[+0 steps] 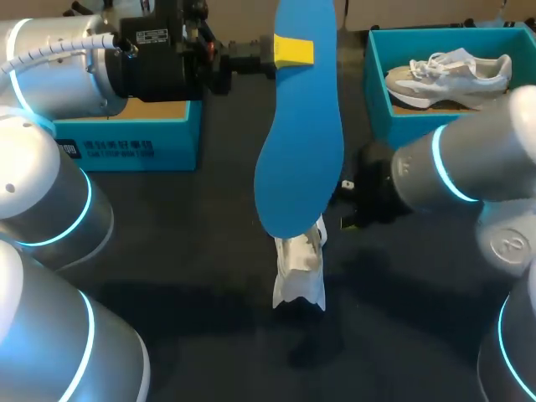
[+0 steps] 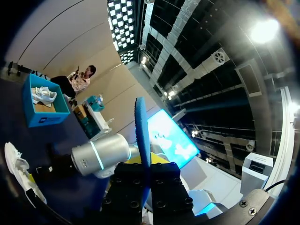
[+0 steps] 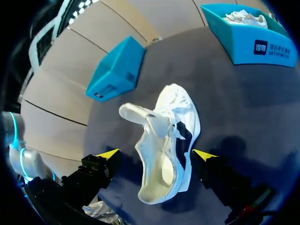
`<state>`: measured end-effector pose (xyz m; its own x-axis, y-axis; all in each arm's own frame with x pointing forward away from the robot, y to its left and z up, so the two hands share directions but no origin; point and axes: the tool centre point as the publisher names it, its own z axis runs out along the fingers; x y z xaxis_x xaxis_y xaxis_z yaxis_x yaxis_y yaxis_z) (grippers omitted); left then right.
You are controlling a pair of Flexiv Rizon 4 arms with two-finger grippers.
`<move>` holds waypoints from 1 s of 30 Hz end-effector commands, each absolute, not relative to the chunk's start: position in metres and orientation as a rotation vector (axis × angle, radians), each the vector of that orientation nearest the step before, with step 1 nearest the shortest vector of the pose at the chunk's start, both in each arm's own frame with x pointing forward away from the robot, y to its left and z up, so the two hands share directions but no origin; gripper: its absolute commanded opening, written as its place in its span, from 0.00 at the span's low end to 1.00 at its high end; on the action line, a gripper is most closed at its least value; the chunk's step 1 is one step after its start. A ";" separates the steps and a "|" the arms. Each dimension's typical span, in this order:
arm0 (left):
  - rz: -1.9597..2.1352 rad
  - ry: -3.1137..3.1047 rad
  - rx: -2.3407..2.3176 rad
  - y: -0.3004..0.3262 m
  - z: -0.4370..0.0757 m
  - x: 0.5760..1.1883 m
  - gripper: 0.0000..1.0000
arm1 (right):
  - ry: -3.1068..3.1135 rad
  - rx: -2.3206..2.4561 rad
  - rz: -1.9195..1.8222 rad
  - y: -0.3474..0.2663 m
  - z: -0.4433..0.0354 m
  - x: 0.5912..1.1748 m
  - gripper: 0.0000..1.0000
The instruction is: Take the shoe out of the shoebox, open the shoe tongue, remove and reinsert the insole, then place the shoe into the shoebox
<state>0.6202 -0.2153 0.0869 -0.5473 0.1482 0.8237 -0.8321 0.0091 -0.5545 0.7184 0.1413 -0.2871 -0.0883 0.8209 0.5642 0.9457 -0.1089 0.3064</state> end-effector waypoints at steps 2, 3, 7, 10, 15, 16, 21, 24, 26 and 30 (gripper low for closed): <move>1.643 -1.530 0.726 -0.218 0.087 0.621 0.00 | -1.878 -1.827 -1.043 0.115 -0.269 0.707 1.00; 1.643 -1.530 0.726 -0.218 0.087 0.621 0.00 | -1.867 -1.802 -1.073 0.114 -0.266 0.707 1.00; 1.643 -1.530 0.726 -0.218 0.087 0.621 0.00 | -1.828 -1.738 -1.110 0.110 -0.255 0.708 1.00; 1.643 -1.530 0.726 -0.218 0.087 0.621 0.00 | -1.774 -1.679 -1.173 0.108 -0.249 0.707 1.00; 1.643 -1.530 0.726 -0.218 0.087 0.621 0.00 | -1.709 -1.578 -1.322 0.105 -0.239 0.707 1.00; 1.643 -1.530 0.726 -0.218 0.087 0.621 0.00 | -1.701 -1.566 -1.317 0.104 -0.237 0.707 1.00; 1.643 -1.530 0.726 -0.218 0.087 0.621 0.00 | -1.635 -1.518 -1.375 0.100 -0.229 0.712 1.00; 1.643 -1.530 0.726 -0.218 0.087 0.621 0.00 | -1.610 -1.480 -1.401 0.097 -0.225 0.715 1.00; 1.643 -1.530 0.726 -0.218 0.087 0.621 0.00 | -1.594 -1.444 -1.431 0.095 -0.222 0.717 1.00; 1.643 -1.530 0.726 -0.218 0.087 0.621 0.00 | -1.548 -1.394 -1.444 0.091 -0.218 0.722 1.00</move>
<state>0.6201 -0.2153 0.0869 -0.5473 0.1482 0.8237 -0.8321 0.0091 -0.5545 0.7210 0.0961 -0.2176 -0.2402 0.4046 0.8824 0.9347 -0.1488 0.3227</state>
